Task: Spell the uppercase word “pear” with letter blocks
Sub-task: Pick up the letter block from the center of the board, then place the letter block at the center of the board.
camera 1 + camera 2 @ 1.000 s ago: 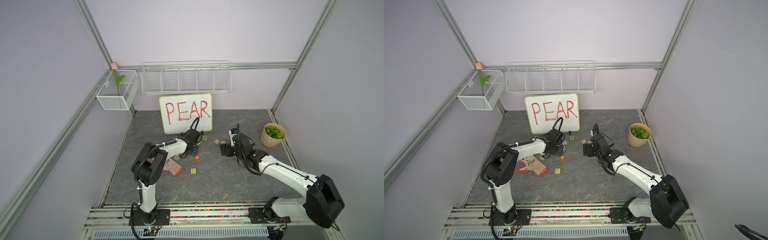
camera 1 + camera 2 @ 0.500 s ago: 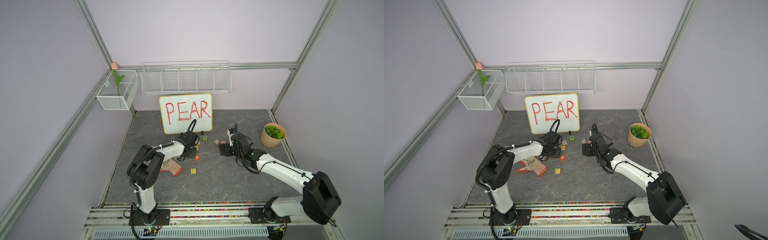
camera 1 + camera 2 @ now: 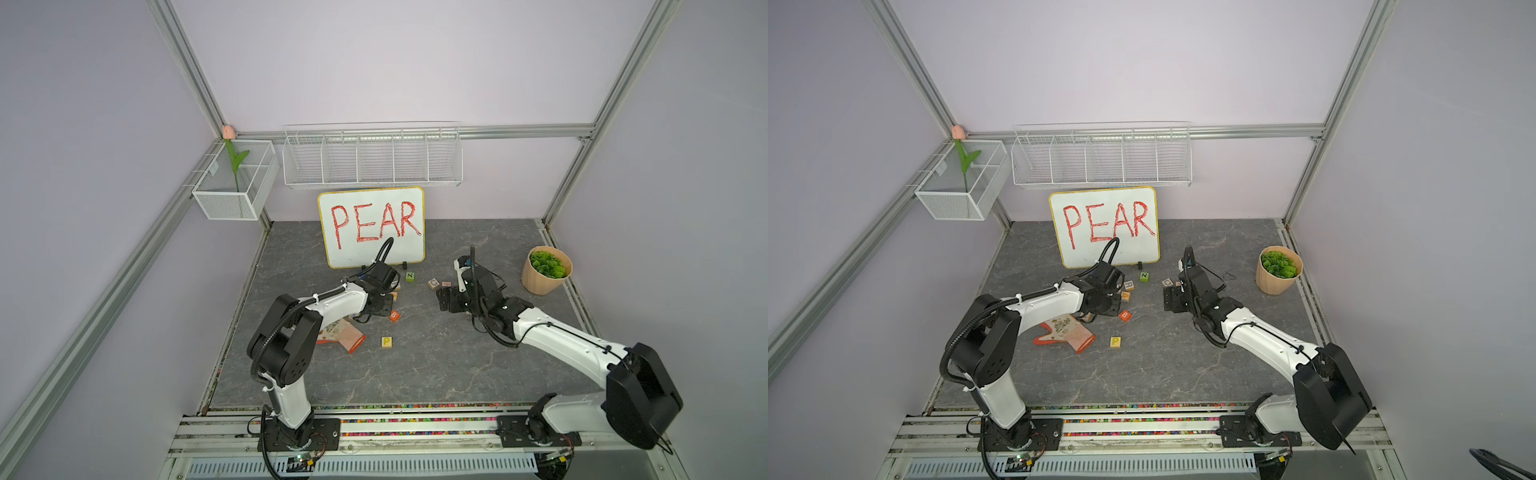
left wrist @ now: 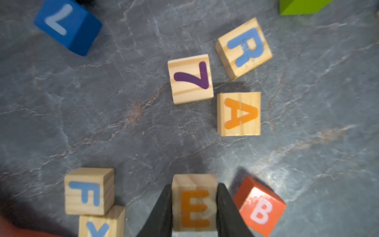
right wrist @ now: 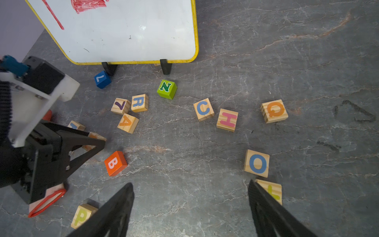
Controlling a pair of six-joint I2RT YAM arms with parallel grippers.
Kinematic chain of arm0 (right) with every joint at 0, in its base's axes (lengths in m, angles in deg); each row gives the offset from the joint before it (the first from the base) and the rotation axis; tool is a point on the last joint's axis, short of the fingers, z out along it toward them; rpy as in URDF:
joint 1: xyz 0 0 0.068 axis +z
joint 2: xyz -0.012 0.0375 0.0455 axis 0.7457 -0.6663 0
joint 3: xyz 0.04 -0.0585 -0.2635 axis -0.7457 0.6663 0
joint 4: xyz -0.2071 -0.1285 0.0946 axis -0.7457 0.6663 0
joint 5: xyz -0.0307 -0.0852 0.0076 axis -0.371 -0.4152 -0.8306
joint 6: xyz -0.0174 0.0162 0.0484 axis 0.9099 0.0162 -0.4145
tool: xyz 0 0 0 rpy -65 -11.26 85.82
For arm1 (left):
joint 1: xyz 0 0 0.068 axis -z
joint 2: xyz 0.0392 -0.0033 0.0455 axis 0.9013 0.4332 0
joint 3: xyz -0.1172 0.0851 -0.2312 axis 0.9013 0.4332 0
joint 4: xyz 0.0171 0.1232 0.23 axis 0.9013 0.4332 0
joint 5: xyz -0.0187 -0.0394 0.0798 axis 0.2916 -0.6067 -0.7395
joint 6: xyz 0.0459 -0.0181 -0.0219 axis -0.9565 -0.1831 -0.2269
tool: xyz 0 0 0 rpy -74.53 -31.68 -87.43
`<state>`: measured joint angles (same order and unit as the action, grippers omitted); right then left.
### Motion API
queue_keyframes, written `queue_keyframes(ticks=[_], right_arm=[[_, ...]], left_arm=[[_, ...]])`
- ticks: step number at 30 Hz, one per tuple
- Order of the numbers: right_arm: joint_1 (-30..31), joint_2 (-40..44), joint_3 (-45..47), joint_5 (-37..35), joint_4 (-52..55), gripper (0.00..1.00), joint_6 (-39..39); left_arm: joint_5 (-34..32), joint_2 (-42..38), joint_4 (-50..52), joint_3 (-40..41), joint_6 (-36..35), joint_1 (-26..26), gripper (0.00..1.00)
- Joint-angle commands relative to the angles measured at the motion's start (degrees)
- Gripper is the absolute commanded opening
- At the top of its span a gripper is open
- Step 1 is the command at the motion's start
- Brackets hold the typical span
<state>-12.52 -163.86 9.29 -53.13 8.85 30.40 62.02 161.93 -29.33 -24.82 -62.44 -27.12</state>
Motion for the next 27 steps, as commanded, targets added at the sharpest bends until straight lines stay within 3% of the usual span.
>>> queue_keyframes(ticks=[1, 7, 14, 20, 27], right_arm=[[-0.2, 2.9, 1.5, 0.5, -1.4, 0.89, 0.4], [-0.2, 6.5, 4.5, 0.5, -2.1, 0.89, 0.9], [-0.1, 11.3, 8.2, 2.4, -1.9, 0.89, 0.7], [0.3, 16.7, 10.7, 6.1, -0.5, 0.89, 2.6], [1.6, 22.4, 15.2, 5.9, 1.2, 0.89, 1.2]], left_arm=[[-3.4, -5.0, 5.0, -1.5, 4.1, 2.2, 0.25], [-1.4, -10.4, 7.7, 1.0, 13.0, 7.3, 0.24], [0.6, -12.4, 1.8, 6.8, 24.8, 12.9, 0.24], [-1.9, -10.7, 2.9, 6.4, 28.1, 18.0, 0.24], [-1.5, -10.4, 1.4, 9.7, 31.2, 19.5, 0.23]])
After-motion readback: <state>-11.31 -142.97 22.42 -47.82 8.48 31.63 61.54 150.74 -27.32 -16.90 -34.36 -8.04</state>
